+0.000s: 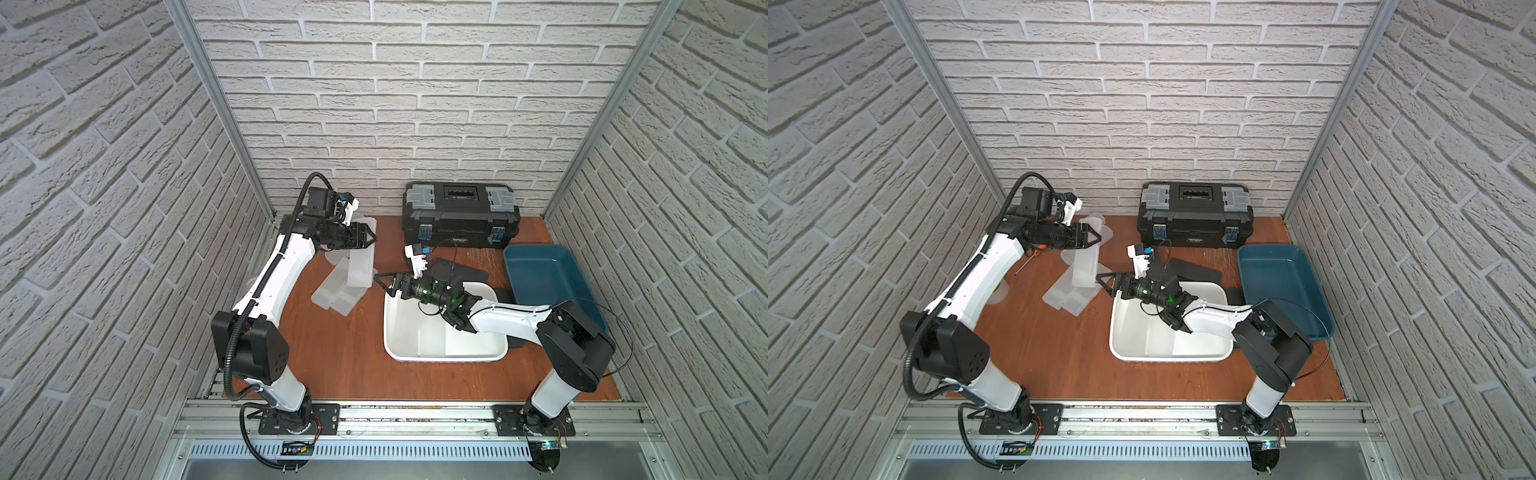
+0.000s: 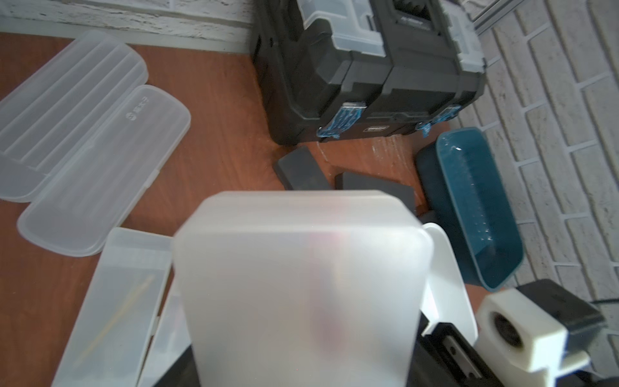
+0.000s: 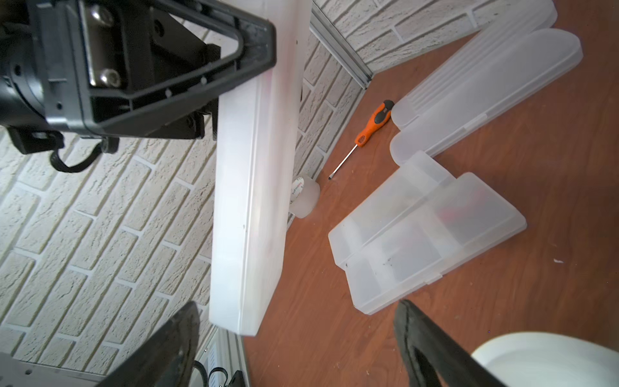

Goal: Place the pencil cases by color into the storage box
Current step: Pick up the pencil case from the center of the board.

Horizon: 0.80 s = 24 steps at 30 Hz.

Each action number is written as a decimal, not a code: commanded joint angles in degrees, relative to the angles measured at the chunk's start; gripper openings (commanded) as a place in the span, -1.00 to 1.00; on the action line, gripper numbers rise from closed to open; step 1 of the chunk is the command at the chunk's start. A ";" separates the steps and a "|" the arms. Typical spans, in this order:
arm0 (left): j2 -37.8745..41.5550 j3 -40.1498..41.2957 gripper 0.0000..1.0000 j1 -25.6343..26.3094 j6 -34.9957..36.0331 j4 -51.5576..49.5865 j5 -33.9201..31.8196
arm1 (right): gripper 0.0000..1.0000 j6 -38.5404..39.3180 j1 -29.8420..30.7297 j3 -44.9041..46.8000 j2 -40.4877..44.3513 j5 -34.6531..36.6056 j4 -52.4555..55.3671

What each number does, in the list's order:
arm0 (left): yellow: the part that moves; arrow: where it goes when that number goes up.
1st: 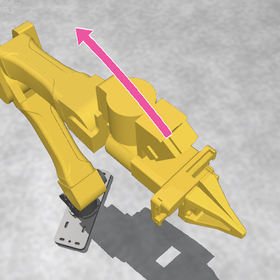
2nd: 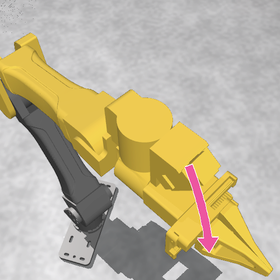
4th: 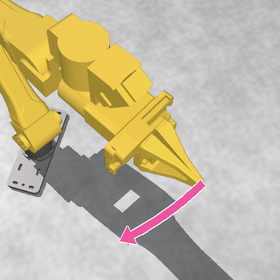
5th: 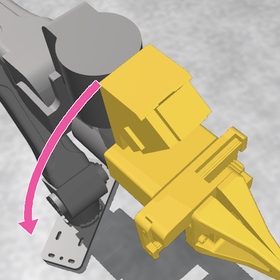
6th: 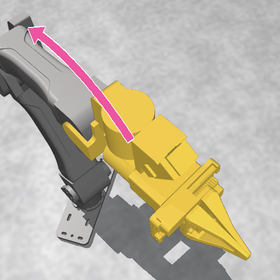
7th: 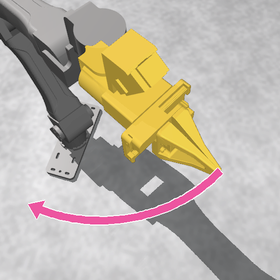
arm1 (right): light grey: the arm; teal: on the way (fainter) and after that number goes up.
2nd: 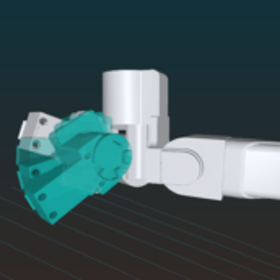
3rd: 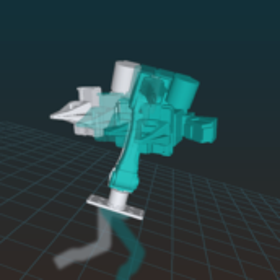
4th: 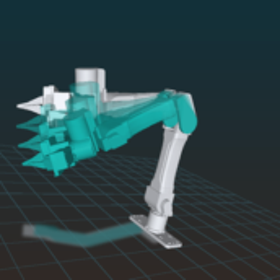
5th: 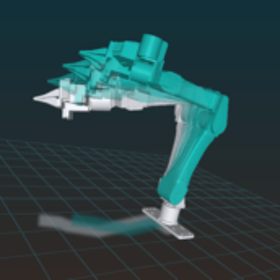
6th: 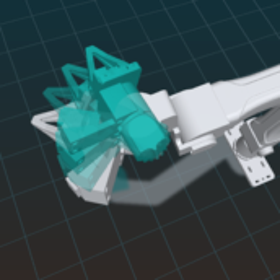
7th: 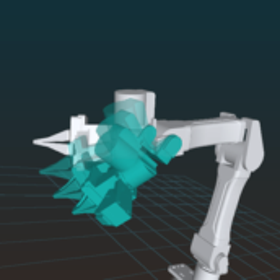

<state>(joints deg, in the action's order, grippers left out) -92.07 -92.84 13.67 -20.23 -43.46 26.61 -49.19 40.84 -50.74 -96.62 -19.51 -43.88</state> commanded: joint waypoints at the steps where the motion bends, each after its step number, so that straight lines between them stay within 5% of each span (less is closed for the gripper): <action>1: 3.05 0.77 0.08 1.05 -4.11 6.68 4.19 | 0.83 -2.04 -1.06 0.64 0.90 -3.67 -12.20; 10: 4.45 -0.36 0.08 4.04 -6.90 9.09 6.60 | 0.83 -16.06 -4.76 -1.43 -9.50 -9.55 -36.68; 24: 3.28 -3.78 0.08 7.45 -11.28 15.95 11.28 | 0.83 -15.70 -9.24 0.04 -5.64 -9.01 -36.76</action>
<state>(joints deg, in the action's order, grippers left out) -89.41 -93.84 20.08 -29.36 -33.71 34.22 -63.66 32.60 -51.37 -104.44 -28.42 -76.82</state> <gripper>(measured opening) 0.698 0.913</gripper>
